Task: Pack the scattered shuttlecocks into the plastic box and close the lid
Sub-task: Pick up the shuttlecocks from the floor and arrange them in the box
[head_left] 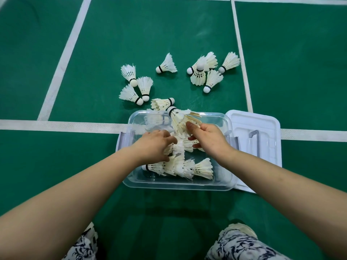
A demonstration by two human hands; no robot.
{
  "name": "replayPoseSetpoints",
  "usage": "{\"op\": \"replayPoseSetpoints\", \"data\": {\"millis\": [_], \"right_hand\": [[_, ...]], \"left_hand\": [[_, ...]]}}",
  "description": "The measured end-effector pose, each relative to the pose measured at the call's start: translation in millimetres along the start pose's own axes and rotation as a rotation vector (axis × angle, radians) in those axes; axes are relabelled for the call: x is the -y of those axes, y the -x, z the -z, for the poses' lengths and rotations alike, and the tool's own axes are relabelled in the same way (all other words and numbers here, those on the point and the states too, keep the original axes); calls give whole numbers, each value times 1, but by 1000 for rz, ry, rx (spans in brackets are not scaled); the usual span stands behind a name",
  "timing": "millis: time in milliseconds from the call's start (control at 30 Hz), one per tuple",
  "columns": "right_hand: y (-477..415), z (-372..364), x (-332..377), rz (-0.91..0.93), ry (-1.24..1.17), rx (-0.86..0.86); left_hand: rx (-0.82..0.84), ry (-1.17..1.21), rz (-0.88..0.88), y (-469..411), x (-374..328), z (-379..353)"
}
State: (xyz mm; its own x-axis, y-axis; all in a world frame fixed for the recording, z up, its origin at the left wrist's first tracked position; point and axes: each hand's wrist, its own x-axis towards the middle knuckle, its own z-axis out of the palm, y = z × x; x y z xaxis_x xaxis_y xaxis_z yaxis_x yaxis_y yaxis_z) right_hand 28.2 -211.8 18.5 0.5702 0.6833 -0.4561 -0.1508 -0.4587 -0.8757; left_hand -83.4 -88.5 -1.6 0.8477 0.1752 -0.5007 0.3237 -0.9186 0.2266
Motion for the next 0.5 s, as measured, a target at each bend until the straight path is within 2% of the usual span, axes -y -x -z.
{"op": "replayPoseSetpoints", "data": {"millis": [333,500], "right_hand": [[-1,0,-1,5,24,-7],[-2,1,-4,-9,53,-14]], "left_hand": [[-33,-201,-61,-6,-6,-4],[-35,-159,-59,-6,-14,-17]]}}
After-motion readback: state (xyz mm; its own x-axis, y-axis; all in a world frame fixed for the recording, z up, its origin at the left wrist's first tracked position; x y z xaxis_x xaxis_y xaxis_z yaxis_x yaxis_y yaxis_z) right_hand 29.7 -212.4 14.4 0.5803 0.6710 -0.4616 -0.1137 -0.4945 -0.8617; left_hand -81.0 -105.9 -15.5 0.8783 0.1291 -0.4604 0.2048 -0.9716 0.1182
